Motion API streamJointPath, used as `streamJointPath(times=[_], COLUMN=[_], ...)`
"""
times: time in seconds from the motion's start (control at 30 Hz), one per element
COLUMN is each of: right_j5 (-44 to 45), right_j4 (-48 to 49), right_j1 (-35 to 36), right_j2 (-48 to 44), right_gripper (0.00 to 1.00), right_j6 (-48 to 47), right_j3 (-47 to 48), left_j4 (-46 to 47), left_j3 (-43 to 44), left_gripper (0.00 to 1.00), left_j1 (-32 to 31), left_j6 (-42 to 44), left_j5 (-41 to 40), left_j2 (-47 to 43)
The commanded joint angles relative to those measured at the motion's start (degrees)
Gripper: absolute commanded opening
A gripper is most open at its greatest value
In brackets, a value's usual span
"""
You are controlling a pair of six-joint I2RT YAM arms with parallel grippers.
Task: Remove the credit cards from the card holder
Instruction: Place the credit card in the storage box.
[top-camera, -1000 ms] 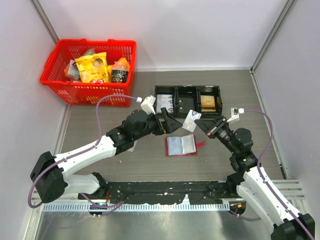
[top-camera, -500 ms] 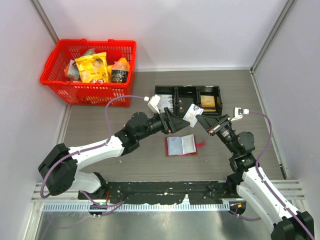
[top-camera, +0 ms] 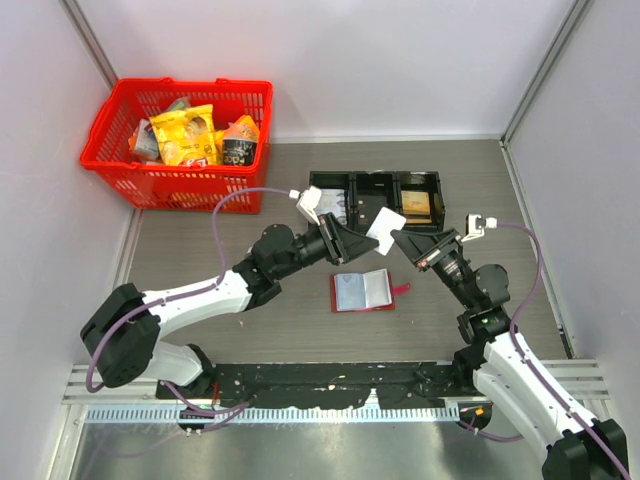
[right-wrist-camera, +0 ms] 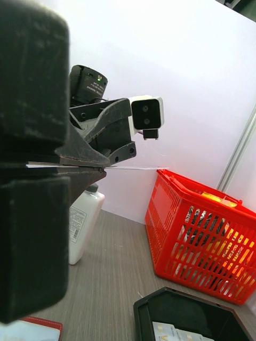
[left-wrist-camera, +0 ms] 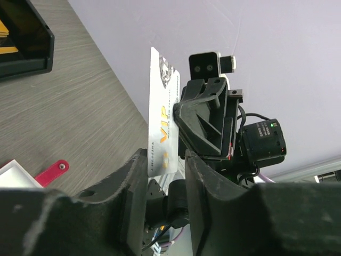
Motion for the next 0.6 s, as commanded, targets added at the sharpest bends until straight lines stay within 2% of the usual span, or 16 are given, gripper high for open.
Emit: streamJointPath(times=[0.0,0.1,0.2,0.23,0.33,0.47,0.57], right_j5=[-0.3,-0.5,-0.9,-1.1,-1.5,0.3,2.4], right_j4=[3.9,3.9,3.5,3.3,-0.2,-9.9,-17.1], right_j1=[0.5,0.6,0.6,0.5,0.5,0.5,0.5], right_j2=[-0.1,-0.2,-0.1,-0.3,-1.2,-4.9,-6.4], right_gripper=[0.01,0.01,0.01,0.02,0.17,0.48,0.56], right_j6=[0.5,0.4,0.1,-0.1,-4.0,-12.1,-20.1], right_j3=[-0.2,-0.1,-0.1,-0.3,0.0,2.2,5.0], left_j4=[6.0,6.7,4.4,1.9,-9.5,-31.4,-47.1], left_j3=[2.3,2.2,2.3,2.7,5.9,13.0,19.0], left_gripper=[0.33,0.2,0.0,0.0,0.0,0.0,0.0], left_j1=[-0.3,-0.3,0.3,1.0,4.5,8.6,10.4], left_j6=[1.3,1.3,2.9,3.7,8.3,18.6,29.0], left_j5=[-0.1,-0.1,-0.1,0.1,4.1,9.3,8.9], left_j2=[1.3,1.5,0.4,-0.1,-1.9,-2.8,-2.9])
